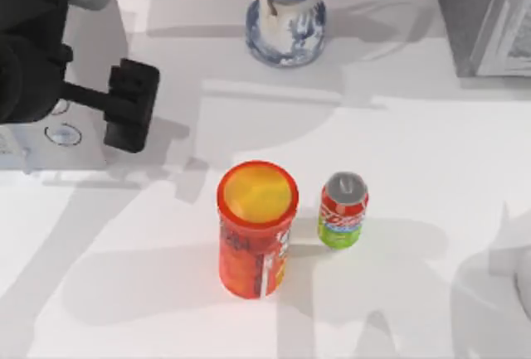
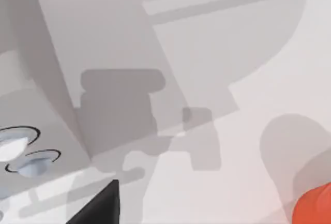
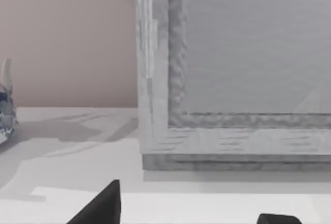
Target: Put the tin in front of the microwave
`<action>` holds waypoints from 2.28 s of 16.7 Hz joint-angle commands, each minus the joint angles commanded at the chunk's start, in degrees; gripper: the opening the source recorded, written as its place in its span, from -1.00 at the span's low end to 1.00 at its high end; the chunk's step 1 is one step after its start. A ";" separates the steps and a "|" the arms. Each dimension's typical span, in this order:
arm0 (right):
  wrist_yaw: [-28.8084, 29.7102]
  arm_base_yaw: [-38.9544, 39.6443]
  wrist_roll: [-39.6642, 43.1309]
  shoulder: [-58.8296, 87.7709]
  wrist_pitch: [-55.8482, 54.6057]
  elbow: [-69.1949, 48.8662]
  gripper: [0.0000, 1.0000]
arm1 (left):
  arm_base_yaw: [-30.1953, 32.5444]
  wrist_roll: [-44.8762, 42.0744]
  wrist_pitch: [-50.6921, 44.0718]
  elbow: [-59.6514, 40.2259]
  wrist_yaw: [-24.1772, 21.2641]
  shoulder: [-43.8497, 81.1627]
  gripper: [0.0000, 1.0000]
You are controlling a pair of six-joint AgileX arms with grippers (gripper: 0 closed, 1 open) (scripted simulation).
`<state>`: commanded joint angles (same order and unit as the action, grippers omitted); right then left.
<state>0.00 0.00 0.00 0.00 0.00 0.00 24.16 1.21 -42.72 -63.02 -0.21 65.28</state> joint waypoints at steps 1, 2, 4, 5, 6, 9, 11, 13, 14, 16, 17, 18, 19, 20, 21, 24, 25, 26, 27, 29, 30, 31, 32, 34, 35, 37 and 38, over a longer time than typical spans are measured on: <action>0.00 0.00 0.00 0.00 0.00 0.00 1.00 | 2.29 0.07 -4.26 -6.59 0.04 7.05 1.00; 0.00 0.00 0.00 0.00 0.00 0.00 1.00 | 4.56 0.15 -8.47 -13.14 0.09 14.09 1.00; 0.00 0.00 0.00 0.00 0.00 0.00 1.00 | 8.94 0.33 -16.56 -25.83 0.16 27.72 1.00; 0.00 0.00 0.00 0.00 0.00 0.00 1.00 | 11.03 0.43 -20.37 -31.85 0.17 34.16 1.00; 0.00 0.00 0.00 0.00 0.00 0.00 1.00 | 13.03 0.53 -23.97 -37.60 0.18 40.26 1.00; 0.00 0.00 0.00 0.00 0.00 0.00 1.00 | 18.37 0.86 -33.27 -53.17 0.11 56.01 1.00; 0.00 0.00 0.00 0.00 0.00 0.00 1.00 | 21.23 1.08 -38.00 -61.72 0.02 63.92 1.00; 0.00 0.00 0.00 0.00 0.00 0.00 1.00 | 23.40 1.27 -41.45 -68.02 -0.08 69.54 1.00; 0.00 0.00 0.00 0.00 0.00 0.00 1.00 | 24.21 1.34 -42.68 -70.28 -0.12 71.52 1.00; 0.00 0.00 0.00 0.00 0.00 0.00 1.00 | 25.18 1.44 -44.14 -73.00 -0.18 73.81 1.00; 0.00 0.00 0.00 0.00 0.00 0.00 1.00 | 25.35 1.46 -44.39 -73.48 -0.19 74.18 1.00; 0.00 0.00 0.00 0.00 0.00 0.00 1.00 | 25.35 1.46 -44.39 -73.48 -0.19 74.18 1.00; 0.00 0.00 0.00 0.00 0.00 0.00 1.00 | 25.35 1.46 -44.39 -73.48 -0.19 74.18 1.00; 0.00 0.00 0.00 0.00 0.00 0.00 1.00 | 25.35 1.46 -44.39 -73.48 -0.19 74.18 1.00; 0.00 0.00 0.00 0.00 0.00 0.00 1.00 | 25.08 1.45 -44.28 -73.35 -0.20 74.14 1.00; 0.00 0.00 0.00 0.00 0.00 0.00 1.00 | 25.21 1.31 -42.08 -71.00 -0.19 73.94 1.00; 0.00 0.00 0.00 0.00 0.00 0.00 1.00 | 25.23 1.29 -40.49 -69.21 -0.19 73.74 1.00; 0.00 0.00 0.00 0.00 0.00 0.00 1.00 | 25.21 1.30 -38.68 -67.16 -0.18 73.53 1.00; 0.00 0.00 0.00 0.00 0.00 0.00 1.00 | 25.21 1.32 -36.72 -64.93 -0.18 73.34 1.00; 0.00 0.00 0.00 0.00 0.00 0.00 1.00 | 25.25 1.36 -32.80 -60.64 -0.18 73.09 1.00; 0.00 0.00 0.00 0.00 0.00 0.00 1.00 | 25.27 1.38 -31.21 -59.02 -0.18 73.00 1.00; 0.00 0.00 0.00 0.00 0.00 0.00 1.00 | 25.27 1.39 -30.17 -57.97 -0.18 72.93 1.00; 0.00 0.00 0.00 0.00 0.00 0.00 1.00 | 25.28 1.39 -29.74 -57.53 -0.18 72.89 1.00; 0.00 0.00 0.00 0.00 0.00 0.00 1.00 | 25.28 1.39 -29.73 -57.53 -0.18 72.89 1.00; 0.00 0.00 0.00 0.00 0.00 0.00 1.00 | 25.28 1.39 -29.73 -57.53 -0.18 72.89 1.00; 0.00 0.00 0.00 0.00 0.00 0.00 1.00 | 25.28 1.39 -29.73 -57.53 -0.18 72.89 0.70; 0.00 0.00 0.00 0.00 0.00 0.00 1.00 | 25.28 1.39 -29.73 -57.53 -0.18 72.89 0.55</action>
<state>0.00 0.00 0.00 0.00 0.00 0.00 49.43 2.61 -72.45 -120.55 -0.38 138.17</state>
